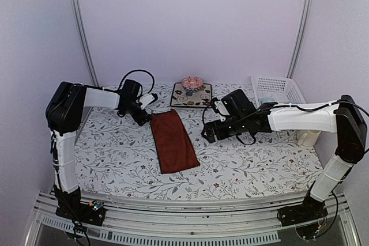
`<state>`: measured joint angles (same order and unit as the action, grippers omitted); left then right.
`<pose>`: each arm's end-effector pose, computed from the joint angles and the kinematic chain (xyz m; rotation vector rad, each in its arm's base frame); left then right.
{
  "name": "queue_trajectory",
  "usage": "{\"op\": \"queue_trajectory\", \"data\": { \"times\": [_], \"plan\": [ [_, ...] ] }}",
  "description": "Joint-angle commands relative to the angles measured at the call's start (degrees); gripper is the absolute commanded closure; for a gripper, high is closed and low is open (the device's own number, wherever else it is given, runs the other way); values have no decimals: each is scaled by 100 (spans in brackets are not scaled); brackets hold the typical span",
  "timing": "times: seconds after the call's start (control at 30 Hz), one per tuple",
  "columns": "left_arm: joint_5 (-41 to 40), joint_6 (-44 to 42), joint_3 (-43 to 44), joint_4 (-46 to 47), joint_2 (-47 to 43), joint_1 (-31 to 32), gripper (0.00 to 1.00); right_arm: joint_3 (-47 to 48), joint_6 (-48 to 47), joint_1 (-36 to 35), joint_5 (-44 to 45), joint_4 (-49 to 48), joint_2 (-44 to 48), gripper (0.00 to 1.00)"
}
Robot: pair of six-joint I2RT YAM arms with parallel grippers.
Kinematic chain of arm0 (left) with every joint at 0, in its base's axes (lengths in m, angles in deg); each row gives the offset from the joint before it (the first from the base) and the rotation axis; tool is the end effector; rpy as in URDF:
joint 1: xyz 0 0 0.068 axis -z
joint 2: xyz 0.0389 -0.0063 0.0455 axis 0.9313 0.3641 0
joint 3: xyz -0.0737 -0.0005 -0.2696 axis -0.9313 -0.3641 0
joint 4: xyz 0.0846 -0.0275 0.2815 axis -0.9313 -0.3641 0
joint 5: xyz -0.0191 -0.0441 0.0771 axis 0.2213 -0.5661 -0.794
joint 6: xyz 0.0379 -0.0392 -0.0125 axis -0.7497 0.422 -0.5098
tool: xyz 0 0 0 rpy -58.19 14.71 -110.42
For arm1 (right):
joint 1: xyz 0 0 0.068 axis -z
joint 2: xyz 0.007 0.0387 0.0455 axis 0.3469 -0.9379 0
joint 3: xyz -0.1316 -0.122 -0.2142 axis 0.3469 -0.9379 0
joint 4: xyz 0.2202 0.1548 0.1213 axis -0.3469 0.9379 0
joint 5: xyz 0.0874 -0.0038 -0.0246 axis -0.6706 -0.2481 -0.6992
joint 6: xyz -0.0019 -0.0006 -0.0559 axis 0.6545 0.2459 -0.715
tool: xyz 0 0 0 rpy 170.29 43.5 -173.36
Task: Roll the towels
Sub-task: Rotate the towel at the center of the board.
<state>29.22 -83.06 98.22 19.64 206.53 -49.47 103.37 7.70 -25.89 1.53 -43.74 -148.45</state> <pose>0.4580 -0.1565 0.1132 1.0583 2.2333 0.1844 0.2745 0.2848 0.2018 -0.5946 2.3755 0.4857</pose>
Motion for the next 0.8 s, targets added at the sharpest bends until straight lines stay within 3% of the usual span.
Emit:
{"op": "queue_trajectory", "data": {
  "times": [0.0,0.23,0.47,0.63,0.77],
  "plan": [
    [-460,-140,220,-114,426,150,4,-51,-167,8,167,-220,-89,1],
    [-661,-153,965,-386,939,445,3,191,-282,81,315,-274,-353,1],
    [-627,107,2584,-1309,1663,464,3,1057,-333,169,207,-325,-1032,1],
    [-350,285,1969,-934,800,83,3,1408,-168,202,-247,-554,-1370,1],
    [-168,272,1407,-718,44,-88,3,1676,-106,267,-593,-859,-1580,8]
  ]
}}
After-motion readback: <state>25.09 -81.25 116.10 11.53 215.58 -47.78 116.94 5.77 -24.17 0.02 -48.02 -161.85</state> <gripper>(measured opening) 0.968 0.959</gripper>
